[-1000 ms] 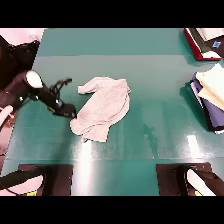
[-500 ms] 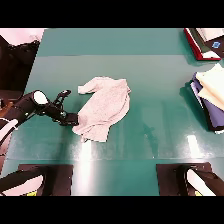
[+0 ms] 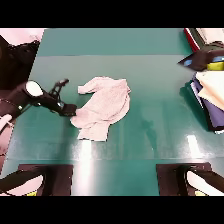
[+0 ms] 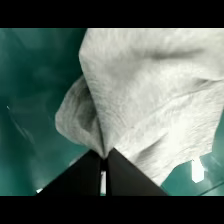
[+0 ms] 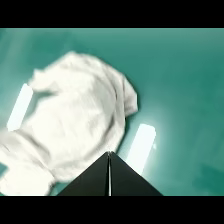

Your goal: Fold the shirts.

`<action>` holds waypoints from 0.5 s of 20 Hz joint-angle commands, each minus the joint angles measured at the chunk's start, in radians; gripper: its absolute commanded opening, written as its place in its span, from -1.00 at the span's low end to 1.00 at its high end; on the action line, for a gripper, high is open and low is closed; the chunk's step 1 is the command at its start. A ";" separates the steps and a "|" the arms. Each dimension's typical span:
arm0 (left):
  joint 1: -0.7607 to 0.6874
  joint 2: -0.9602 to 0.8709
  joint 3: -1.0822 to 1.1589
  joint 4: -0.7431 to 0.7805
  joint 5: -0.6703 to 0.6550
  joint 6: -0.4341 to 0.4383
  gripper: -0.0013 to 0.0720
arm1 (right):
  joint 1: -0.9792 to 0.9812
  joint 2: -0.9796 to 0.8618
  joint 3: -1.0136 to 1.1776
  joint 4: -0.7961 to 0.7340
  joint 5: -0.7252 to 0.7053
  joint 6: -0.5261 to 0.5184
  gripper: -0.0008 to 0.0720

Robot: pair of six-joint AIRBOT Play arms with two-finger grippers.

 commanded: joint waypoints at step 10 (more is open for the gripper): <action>0.001 0.106 0.309 0.201 -0.200 -0.003 -0.90 | 0.371 -0.558 0.051 -0.156 -0.220 0.041 0.17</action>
